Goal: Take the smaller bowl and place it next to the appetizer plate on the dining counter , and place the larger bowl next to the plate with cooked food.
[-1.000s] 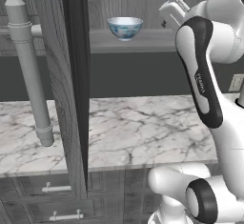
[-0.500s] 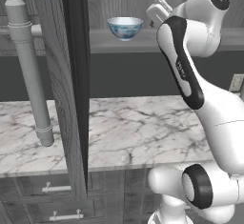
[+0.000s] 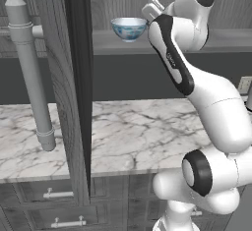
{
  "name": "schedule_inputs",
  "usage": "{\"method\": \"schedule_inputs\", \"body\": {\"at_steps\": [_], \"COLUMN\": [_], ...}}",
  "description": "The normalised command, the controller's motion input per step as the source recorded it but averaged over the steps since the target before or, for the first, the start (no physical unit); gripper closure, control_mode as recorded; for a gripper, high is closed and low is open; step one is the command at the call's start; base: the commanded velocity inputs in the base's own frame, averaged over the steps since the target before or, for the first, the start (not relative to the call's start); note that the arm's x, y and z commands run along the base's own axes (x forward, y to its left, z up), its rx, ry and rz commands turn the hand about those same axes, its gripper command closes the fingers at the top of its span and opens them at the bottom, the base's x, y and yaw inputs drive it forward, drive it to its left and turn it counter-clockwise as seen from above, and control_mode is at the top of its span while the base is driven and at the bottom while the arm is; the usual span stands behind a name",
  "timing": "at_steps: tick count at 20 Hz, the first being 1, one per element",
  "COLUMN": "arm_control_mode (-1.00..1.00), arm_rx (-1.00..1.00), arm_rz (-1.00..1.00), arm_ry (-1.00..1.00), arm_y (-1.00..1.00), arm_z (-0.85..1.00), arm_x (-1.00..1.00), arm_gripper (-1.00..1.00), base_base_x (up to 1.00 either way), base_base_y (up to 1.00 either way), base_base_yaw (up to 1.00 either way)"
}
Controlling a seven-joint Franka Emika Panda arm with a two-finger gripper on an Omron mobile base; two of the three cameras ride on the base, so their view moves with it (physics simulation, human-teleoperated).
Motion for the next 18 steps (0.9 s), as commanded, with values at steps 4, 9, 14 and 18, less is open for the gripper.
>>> {"method": "schedule_inputs", "body": {"at_steps": [4, 9, 14, 18], "arm_control_mode": [-1.0, -1.0, -1.0, -1.0], "arm_rx": [0.0, 0.0, 0.0, 0.0], "arm_rz": [-0.03, -0.03, -0.03, -0.02], "arm_ry": [0.04, 0.04, 0.03, 0.02], "arm_y": [0.11, 0.11, 0.09, 0.07], "arm_z": [-0.01, 0.0, -0.02, -0.06], "arm_x": [0.53, 0.5, 0.5, 0.51], "arm_gripper": [-1.0, -1.0, -1.0, -1.0], "base_base_x": [0.0, 0.0, 0.0, 0.0], "base_base_y": [0.0, 0.0, 0.0, 0.0], "base_base_yaw": [0.0, 0.0, 0.0, 0.0]}}
